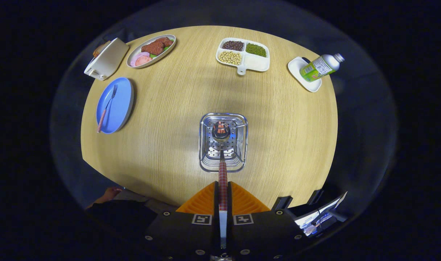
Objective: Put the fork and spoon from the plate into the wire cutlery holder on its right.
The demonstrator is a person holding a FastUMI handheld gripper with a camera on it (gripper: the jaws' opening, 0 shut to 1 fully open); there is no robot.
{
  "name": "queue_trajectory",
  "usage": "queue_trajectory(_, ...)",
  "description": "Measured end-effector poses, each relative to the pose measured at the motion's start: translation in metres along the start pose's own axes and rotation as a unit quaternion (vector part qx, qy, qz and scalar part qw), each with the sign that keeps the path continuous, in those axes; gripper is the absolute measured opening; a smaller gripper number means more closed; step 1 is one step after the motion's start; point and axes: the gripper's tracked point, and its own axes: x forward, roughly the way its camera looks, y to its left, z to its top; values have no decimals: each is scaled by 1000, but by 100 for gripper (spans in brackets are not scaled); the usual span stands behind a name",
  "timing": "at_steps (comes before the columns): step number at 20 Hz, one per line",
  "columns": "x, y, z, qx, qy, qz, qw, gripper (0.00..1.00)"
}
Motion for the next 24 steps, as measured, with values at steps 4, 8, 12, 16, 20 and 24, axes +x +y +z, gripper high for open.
queue_trajectory(4, 5, 1, 3, -4, 10, 7, 1000, 9)
queue_trajectory(8, -2, -1, 19, 26, -33, 13, 999, 13)
queue_trajectory(12, -19, 2, 35, 62, -87, 23, 994, 15)
queue_trajectory(16, -39, 22, 49, 88, -134, 42, 986, 35)
queue_trajectory(20, -56, 45, 64, 102, -167, 53, 979, 70)
queue_trajectory(24, -66, 80, 76, 110, -180, 65, 975, 84)
